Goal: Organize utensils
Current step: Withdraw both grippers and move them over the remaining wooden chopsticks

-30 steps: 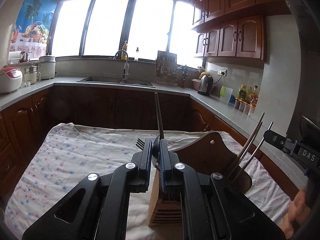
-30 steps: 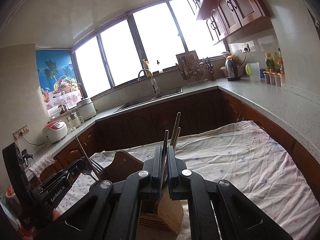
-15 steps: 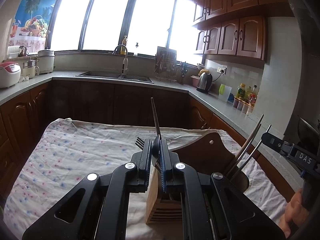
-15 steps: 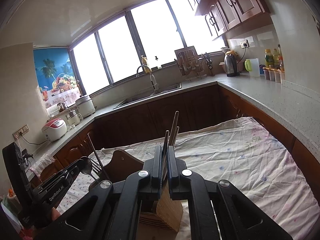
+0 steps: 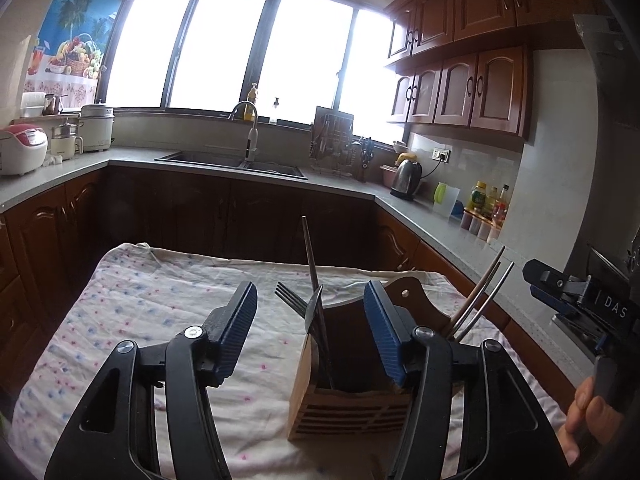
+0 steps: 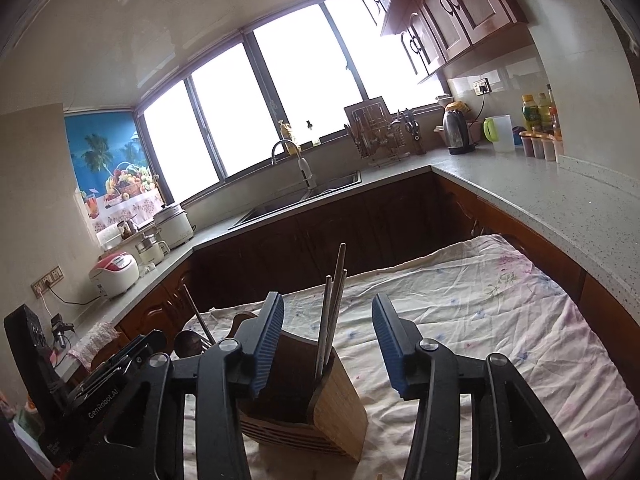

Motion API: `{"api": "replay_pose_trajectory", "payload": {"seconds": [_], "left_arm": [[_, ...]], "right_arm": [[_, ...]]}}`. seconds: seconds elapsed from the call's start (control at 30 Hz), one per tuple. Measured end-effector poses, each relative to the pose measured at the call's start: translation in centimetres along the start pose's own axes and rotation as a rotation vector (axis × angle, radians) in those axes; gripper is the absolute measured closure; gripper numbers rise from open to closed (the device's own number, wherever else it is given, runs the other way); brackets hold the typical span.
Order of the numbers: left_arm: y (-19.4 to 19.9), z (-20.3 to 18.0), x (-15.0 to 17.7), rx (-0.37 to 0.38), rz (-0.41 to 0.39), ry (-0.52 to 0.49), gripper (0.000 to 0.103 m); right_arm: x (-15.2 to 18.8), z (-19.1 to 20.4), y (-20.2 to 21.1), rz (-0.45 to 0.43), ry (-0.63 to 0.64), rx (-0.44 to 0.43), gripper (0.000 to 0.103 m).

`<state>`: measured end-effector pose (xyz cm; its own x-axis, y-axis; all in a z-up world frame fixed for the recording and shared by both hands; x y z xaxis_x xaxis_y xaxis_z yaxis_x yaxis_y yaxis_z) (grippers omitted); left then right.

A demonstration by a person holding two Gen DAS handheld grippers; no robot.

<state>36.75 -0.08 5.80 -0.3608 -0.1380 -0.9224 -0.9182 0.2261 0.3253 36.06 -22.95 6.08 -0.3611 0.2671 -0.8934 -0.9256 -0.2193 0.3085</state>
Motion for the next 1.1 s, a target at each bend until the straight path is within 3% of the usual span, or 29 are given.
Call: {"api": "replay_pose_trajectory", "payload": {"seconds": [0.13, 0.2, 0.33, 0.83, 1.1], "left_arm": [[1.3, 0.8, 0.4, -0.026, 0.007, 0.016, 0.024], [2.1, 1.1, 0.8, -0.048, 0.017, 0.023, 0.018], [4.0, 1.3, 1.6, -0.055, 0.033, 0.026, 0.01], [11.2, 1.3, 6.5, -0.05, 0.112, 0.04, 0.009], [13.5, 1.6, 10.4, -0.053, 0.169, 0.062, 0.008]], "right_arm": [[-0.2, -0.2, 1.4, -0.019, -0.017, -0.016, 0.019], [0.0, -0.3, 2.2, -0.024, -0.023, -0.029, 0.011], [0.7, -0.2, 3.8, -0.017, -0.02, -0.037, 0.009], [4.8, -1.3, 11.5, 0.011, -0.057, -0.031, 0.005], [8.8, -2.5, 14.1, 0.077, -0.067, 0.0, 0.005]]}}
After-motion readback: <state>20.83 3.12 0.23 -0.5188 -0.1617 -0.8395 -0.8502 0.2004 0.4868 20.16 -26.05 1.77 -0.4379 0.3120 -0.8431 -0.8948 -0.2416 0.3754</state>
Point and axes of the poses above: each gripper's, at about its wrist camera, not at the fingertips, and y roughly against the way its jaws point, z to its left, x to its underside, the point moved 5 cm from there along -y, roughly the way its jaws point, and after that the axes turned 1 degree about x, right-handed, at the moved point
